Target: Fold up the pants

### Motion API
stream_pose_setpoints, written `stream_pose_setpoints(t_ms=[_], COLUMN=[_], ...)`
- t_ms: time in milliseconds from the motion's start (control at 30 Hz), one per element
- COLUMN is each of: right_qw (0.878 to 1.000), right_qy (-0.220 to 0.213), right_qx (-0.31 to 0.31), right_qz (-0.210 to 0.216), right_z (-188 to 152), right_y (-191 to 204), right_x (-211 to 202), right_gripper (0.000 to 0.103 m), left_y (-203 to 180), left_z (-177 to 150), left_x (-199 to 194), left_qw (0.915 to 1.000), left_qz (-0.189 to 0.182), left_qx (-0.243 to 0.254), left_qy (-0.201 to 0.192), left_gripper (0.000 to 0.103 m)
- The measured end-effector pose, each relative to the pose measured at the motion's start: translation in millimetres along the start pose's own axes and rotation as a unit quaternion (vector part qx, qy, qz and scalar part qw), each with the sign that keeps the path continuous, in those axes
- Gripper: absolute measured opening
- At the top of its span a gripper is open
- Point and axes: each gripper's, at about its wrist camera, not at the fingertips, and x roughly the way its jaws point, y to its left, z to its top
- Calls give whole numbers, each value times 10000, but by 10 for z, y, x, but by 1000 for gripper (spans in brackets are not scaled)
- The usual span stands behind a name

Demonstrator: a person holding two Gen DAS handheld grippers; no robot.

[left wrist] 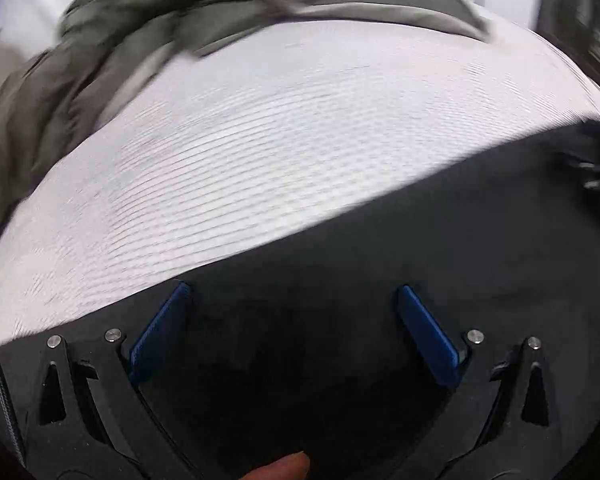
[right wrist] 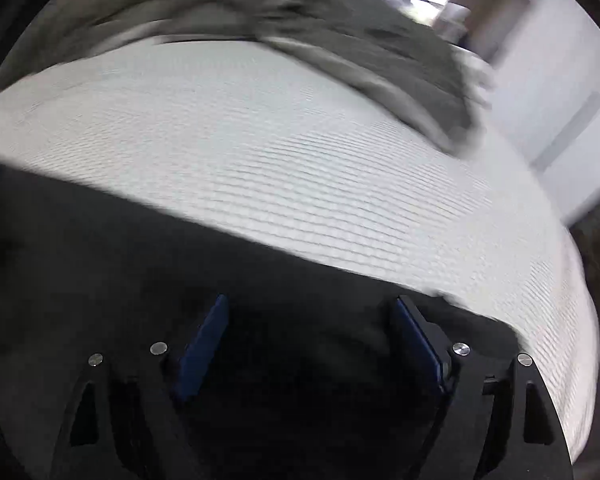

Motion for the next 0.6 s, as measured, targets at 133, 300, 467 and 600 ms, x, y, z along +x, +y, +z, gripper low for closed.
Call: stream_pose_setpoints(t_ms=[133,300,467,600], right_qw=[9978,9977,9912,9708], right_qy=[25,-133,-760,-878], right_qx=[253,661,162,-498], right_qz=[-607,90,1067,2177], right_z=[-258,-457,-582,-825], right_y=[-325,-318,324,1082], right_x=[-75,-579,-1294,-1503], right_gripper=[84,84,87,90], left_y=[639,764,388,-200], left_z=[-243,-726,-976,-1165], left_x=[-90,-635,-1101,-1195], left_qw=[9956,9931,9948,9951], left_qz=[474,299,-215,-711], left_qx=[-810,-1053,-662,236], left_qy=[28,-422,-740,-640], left_gripper=[103,100,100,101])
